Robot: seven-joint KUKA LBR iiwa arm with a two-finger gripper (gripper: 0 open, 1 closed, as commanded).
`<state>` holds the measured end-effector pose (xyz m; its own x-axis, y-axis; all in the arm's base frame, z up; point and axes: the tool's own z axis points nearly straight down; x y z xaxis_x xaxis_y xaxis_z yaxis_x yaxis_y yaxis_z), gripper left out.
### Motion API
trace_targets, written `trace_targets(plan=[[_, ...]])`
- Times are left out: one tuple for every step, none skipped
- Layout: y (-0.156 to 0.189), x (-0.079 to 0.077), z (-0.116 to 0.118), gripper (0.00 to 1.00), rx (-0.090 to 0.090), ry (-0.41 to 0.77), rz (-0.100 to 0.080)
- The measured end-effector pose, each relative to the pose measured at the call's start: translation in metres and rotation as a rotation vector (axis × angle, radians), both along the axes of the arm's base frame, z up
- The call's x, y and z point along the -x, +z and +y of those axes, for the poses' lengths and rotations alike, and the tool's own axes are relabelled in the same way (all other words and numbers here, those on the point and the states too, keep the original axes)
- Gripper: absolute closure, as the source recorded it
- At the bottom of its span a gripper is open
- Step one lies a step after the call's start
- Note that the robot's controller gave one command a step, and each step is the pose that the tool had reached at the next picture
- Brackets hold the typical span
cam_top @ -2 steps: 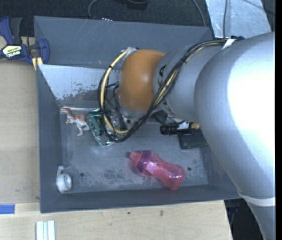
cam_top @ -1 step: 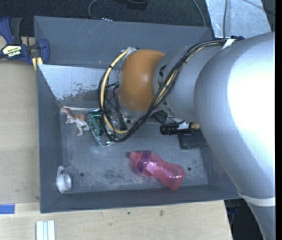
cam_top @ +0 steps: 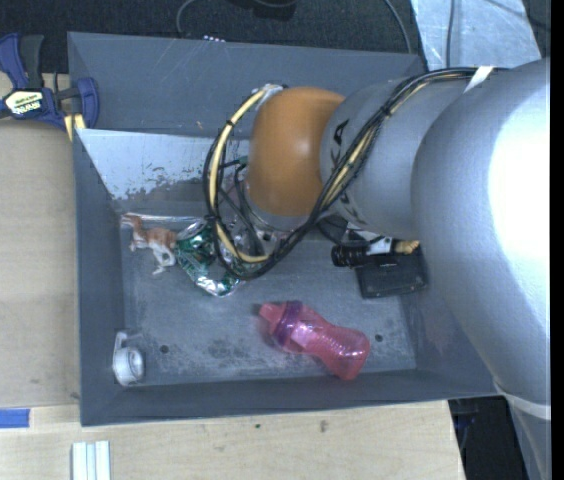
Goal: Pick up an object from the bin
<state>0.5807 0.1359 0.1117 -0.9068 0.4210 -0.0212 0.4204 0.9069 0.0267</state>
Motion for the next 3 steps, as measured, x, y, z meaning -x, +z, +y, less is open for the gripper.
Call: trace_targets(plan=[[0.043,-0.001,0.001,1.00,-0.002,-0.005,-0.009],[0.081,0.038,-0.018,1.00,0.006,0.176,0.000],[0.130,0.022,-0.012,1.00,0.012,0.359,-0.011]])
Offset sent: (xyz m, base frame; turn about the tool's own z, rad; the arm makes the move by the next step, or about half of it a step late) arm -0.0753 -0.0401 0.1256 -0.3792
